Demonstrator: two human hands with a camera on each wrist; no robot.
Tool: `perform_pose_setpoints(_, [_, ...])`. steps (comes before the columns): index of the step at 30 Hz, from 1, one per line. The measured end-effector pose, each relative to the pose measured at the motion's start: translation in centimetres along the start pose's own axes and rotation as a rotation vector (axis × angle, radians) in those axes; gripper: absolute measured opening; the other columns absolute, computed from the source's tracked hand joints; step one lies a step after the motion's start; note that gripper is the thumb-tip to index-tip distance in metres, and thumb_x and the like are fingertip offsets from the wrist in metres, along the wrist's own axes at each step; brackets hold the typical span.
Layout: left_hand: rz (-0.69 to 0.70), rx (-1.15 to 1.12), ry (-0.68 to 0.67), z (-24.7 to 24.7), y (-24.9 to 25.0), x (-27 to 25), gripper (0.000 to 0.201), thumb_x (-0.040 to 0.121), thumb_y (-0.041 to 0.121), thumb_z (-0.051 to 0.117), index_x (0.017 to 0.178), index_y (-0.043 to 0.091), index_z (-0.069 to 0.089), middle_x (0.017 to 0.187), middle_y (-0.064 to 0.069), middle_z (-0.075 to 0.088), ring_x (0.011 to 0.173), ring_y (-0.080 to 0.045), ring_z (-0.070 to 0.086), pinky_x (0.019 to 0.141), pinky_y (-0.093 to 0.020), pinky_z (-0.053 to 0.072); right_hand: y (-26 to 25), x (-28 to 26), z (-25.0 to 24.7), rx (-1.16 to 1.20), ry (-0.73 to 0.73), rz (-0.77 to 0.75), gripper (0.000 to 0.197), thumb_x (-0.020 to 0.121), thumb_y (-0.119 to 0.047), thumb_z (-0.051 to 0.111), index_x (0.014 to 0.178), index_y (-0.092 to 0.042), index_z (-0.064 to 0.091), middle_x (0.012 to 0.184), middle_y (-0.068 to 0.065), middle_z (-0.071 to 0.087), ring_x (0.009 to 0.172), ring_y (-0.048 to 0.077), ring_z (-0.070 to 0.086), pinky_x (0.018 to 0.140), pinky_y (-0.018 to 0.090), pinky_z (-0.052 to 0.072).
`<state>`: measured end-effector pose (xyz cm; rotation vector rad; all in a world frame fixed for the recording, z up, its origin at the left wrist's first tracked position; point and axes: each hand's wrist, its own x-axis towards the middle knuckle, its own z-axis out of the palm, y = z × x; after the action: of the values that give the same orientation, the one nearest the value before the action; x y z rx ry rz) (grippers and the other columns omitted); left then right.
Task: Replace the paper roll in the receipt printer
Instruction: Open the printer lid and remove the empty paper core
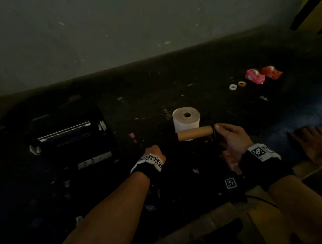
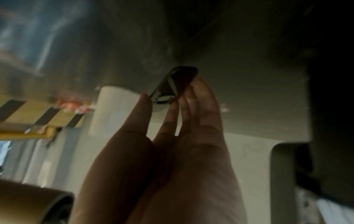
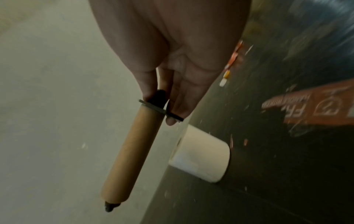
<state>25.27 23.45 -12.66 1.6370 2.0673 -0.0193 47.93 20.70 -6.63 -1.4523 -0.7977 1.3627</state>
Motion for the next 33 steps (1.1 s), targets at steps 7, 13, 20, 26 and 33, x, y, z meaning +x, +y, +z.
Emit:
perform_pose_setpoints(7, [-0.066, 0.064, 0.042, 1.9, -1.8, 0.7, 0.037, 0.088, 0.02, 0.055, 0.121, 0.003, 0.055, 0.127, -0.019, 0.057, 0.115, -0.034, 0.057, 0.091, -0.035, 0.048, 0.9, 2.0, 2.0, -0.095, -0.123, 0.067, 0.02, 0.09, -0.018, 0.053, 0.106, -0.01, 0.065, 0.086, 0.006, 0.067, 0.078, 0.016, 0.064, 0.07, 0.029, 0.052])
perform_pose_setpoints(13, [-0.009, -0.28, -0.021, -5.1, -0.4, 2.0, 0.039, 0.092, 0.037, 0.051, 0.113, 0.008, 0.065, 0.12, -0.014, 0.064, 0.113, -0.031, 0.058, 0.096, -0.035, 0.046, 0.5, 2.5, 2.7, -0.089, -0.174, 0.074, 0.022, 0.091, -0.019, 0.053, 0.108, -0.01, 0.063, 0.099, 0.012, 0.066, 0.091, 0.023, 0.064, 0.088, 0.041, 0.053])
perform_pose_setpoints(20, [0.373, -0.283, -0.415, -10.7, 2.5, -1.0, 0.044, 0.082, 0.034, 0.066, 0.124, 0.022, 0.058, 0.104, 0.005, 0.061, 0.099, -0.012, 0.057, 0.081, -0.029, 0.051, -1.0, 2.7, 3.0, -0.082, -0.205, -0.006, 0.025, 0.092, -0.019, 0.051, 0.11, -0.006, 0.064, 0.09, 0.012, 0.064, 0.074, 0.017, 0.061, 0.058, 0.024, 0.047])
perform_pose_setpoints(26, [0.336, -0.035, -0.378, -8.4, 1.0, -0.6, 0.041, 0.08, 0.036, 0.066, 0.12, 0.025, 0.063, 0.114, 0.001, 0.066, 0.113, -0.018, 0.054, 0.106, -0.042, 0.028, -1.2, 3.6, -0.3, -0.132, -0.14, 0.048, 0.017, 0.089, -0.014, 0.055, 0.101, -0.008, 0.066, 0.088, 0.012, 0.068, 0.084, 0.027, 0.063, 0.082, 0.04, 0.05])
perform_pose_setpoints(33, [0.135, 0.012, -0.326, -4.4, -1.5, 0.8, 0.033, 0.078, 0.035, 0.07, 0.101, 0.011, 0.071, 0.096, -0.005, 0.065, 0.091, -0.019, 0.059, 0.075, -0.027, 0.043, 0.5, 5.5, -4.7, -0.222, -0.018, 0.155, 0.024, 0.09, -0.007, 0.052, 0.11, 0.004, 0.06, 0.079, 0.011, 0.062, 0.068, 0.021, 0.061, 0.055, 0.029, 0.052])
